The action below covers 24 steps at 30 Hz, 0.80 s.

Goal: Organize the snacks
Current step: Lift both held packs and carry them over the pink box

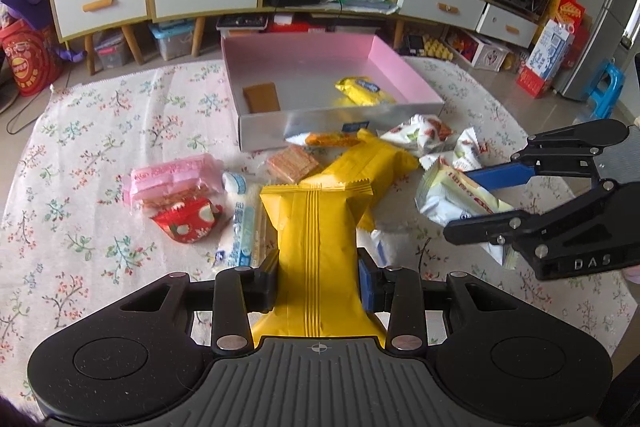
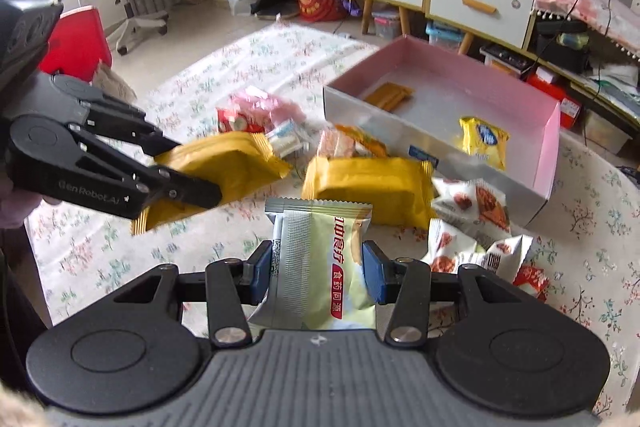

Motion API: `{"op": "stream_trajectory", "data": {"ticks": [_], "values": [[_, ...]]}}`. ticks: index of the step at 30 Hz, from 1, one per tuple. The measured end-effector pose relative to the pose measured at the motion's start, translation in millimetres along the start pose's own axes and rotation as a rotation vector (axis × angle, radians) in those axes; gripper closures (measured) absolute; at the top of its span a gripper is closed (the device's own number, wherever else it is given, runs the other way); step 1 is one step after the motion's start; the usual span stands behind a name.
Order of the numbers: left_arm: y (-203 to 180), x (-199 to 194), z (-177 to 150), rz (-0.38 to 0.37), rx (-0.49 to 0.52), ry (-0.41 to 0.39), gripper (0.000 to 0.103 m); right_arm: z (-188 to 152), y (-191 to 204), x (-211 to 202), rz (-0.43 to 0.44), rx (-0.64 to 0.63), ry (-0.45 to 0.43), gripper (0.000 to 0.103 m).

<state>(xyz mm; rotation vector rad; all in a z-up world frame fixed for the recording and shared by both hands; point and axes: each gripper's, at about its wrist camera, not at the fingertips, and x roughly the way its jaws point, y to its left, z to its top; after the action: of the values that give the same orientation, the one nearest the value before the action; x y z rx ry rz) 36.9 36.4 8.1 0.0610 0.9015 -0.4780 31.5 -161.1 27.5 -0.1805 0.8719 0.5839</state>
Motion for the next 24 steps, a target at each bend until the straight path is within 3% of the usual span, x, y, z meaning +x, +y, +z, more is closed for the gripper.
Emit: {"op": "stream_trajectory", "data": {"ticks": [10,24], "values": [[2.5,8.3,35.0,0.0,-0.044,-0.078,0.068,27.0,-32.5,4.6,-0.07,0.159,-0.091,0.06],[9.0,74.2,107.3,0.024,-0.073,-0.122,0.068,70.1,-96.7,43.7,-0.188,0.3,-0.13,0.06]]}}
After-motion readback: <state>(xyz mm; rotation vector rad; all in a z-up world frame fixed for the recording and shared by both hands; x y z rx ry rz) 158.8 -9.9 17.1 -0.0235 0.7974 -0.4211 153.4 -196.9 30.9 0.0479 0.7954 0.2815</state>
